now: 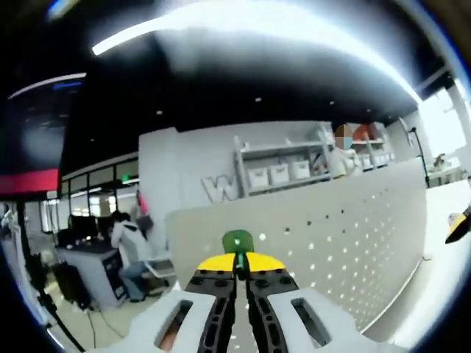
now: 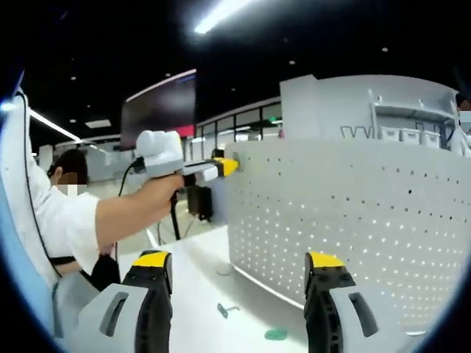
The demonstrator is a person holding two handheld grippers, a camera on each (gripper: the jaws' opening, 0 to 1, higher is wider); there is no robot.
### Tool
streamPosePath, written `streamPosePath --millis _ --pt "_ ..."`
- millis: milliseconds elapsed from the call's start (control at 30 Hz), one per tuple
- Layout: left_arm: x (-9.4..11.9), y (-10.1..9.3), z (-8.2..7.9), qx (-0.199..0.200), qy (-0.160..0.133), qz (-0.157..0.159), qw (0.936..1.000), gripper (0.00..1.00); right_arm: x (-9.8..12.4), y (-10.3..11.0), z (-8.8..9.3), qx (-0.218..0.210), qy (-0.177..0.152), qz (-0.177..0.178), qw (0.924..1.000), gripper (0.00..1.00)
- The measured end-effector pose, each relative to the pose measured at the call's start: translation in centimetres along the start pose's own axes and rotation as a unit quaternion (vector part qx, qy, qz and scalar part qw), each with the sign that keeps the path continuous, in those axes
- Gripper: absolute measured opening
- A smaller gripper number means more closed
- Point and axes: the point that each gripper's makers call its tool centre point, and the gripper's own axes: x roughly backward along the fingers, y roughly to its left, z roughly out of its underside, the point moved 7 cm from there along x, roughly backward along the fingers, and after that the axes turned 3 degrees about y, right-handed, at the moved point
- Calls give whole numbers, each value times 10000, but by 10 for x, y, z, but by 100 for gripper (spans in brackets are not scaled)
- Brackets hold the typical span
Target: Insert the hook assembly into the mounting plate slot until the hook locks in place.
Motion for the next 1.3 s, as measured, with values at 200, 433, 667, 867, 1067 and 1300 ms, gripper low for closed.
streamPosePath --millis 200,433,667,867,1067,1300 --pt "-2 1 0 60 -51 -54 10000 3 0 -4 1 -10 33 25 10000 73" --pt "-4 3 2 33 -31 -82 10000 3 -2 -4 0 -22 44 -13 10000 73" --pt "-4 1 2 -163 -13 -103 9998 3 -4 -1 2 -39 51 -51 10000 72" --pt "-6 -1 3 -296 -36 -141 9995 3 -2 -4 1 -52 56 -19 10000 72" --pt "-7 0 7 -503 -51 -168 9986 3 -2 -5 2 -80 63 -3 9999 71" --pt "-8 -1 8 -689 -95 -192 9974 3 -4 -5 3 -85 95 -29 9999 70"
